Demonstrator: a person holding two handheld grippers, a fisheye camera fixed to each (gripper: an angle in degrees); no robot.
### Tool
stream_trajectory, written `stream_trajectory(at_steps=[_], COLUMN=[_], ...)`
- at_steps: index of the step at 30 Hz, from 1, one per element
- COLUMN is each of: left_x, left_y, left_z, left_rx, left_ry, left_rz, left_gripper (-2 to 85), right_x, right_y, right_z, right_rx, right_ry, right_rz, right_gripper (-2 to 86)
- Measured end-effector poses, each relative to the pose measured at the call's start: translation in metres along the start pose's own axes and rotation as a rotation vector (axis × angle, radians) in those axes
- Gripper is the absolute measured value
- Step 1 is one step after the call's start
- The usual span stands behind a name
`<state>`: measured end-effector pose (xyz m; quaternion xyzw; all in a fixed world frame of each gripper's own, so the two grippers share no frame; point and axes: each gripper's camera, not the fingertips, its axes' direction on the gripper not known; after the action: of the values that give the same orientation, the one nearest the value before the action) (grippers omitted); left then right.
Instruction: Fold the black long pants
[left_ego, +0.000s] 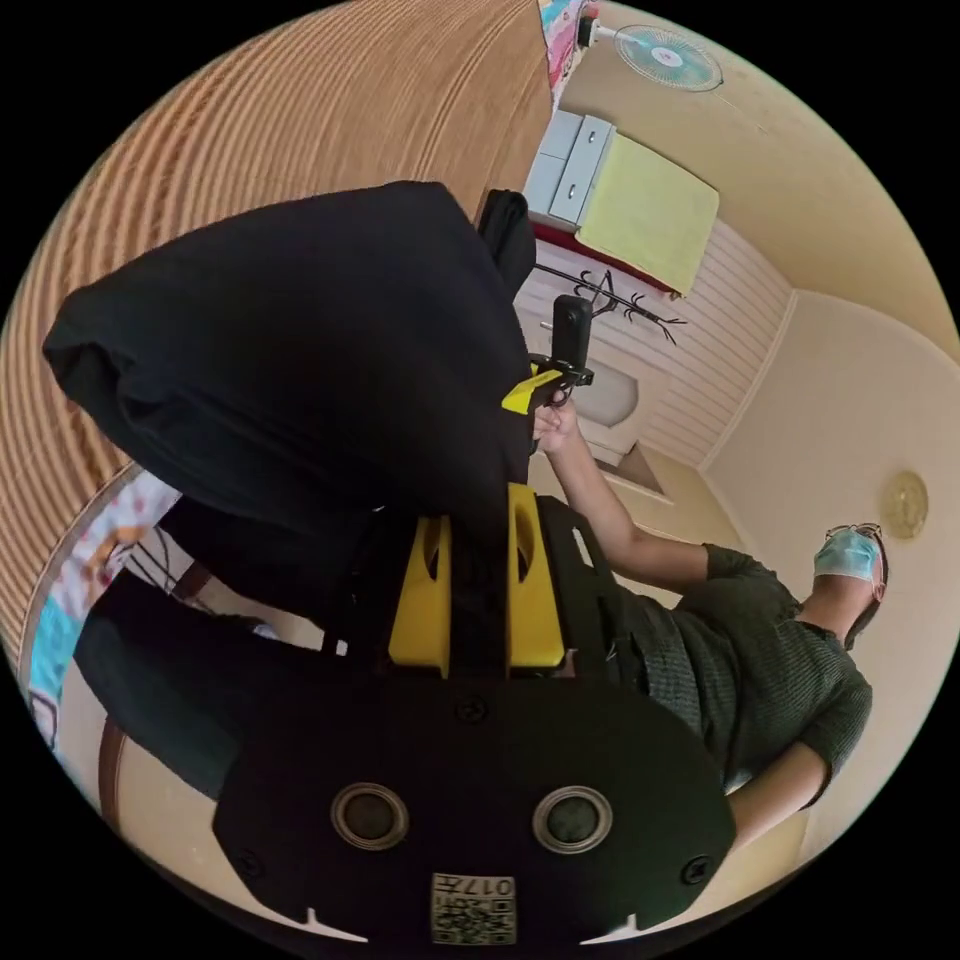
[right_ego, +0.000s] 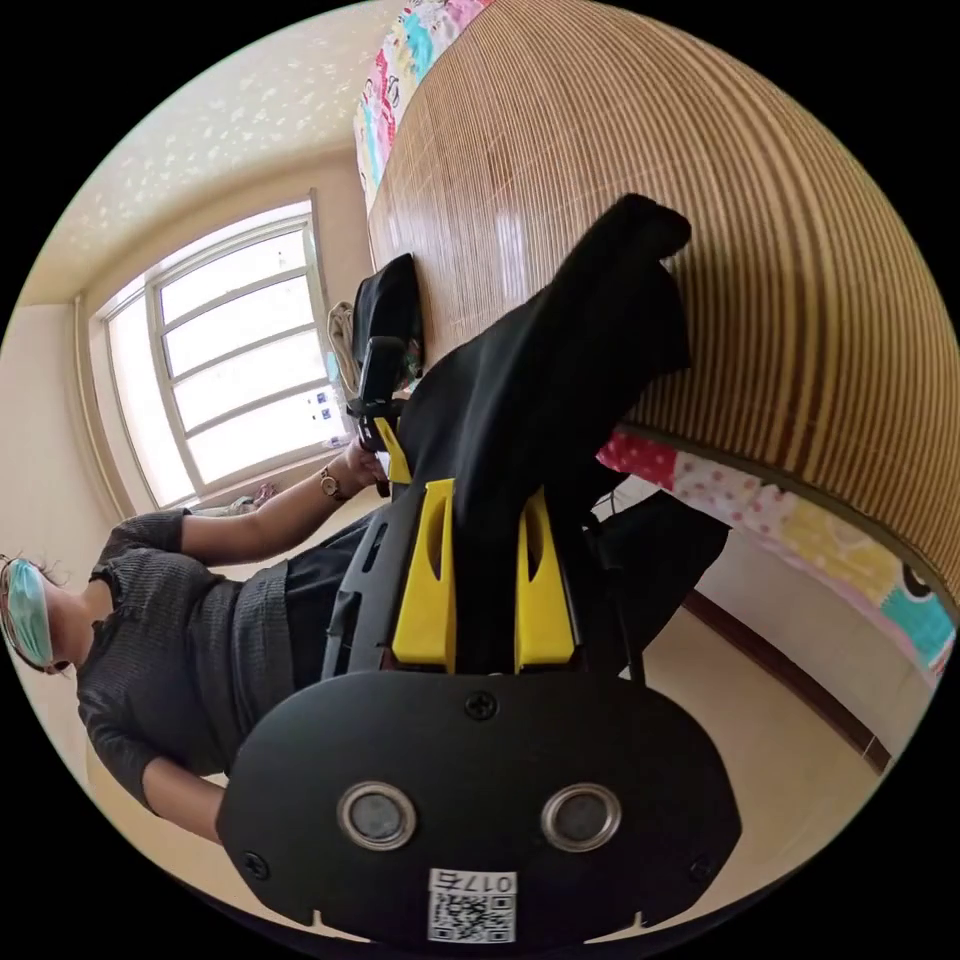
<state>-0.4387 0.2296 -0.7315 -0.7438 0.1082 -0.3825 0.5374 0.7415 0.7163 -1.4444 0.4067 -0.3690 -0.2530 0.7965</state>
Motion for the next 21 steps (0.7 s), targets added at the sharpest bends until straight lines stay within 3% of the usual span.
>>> stream_trajectory(at_steps=[6,12,15,18,21], left_x=[0.11,0.218,0.235,0.198,0.118], left_y=[-0.129,-0.239,-0.29,-0.319,-0.302], left_z=[0.089,0.204,0.262,0.309,0.322], left_rx=[-0.072,-0.122,-0.135,-0.197,-0.348], left_ry=[-0.035,-0.113,-0.204,-0.365,-0.348], left_rz=[0.226,0.437,0.427,0.313,0.12], left_gripper=[8.4,8.5,9.6,14.2,13.5], right_x=[-0.005,-0.061,-0.06,-0.017,0.068], right_y=[0.064,0.15,0.183,0.195,0.213], right_z=[-0.186,-0.365,-0.431,-0.465,-0.462], right_rx=[0.159,0.356,0.442,0.516,0.609], right_ry=[0.018,0.264,0.409,0.616,0.669], right_rz=[-0.063,-0.143,-0.101,0.113,0.547], right_gripper=[8.0,8.8,10.1,11.8,11.4])
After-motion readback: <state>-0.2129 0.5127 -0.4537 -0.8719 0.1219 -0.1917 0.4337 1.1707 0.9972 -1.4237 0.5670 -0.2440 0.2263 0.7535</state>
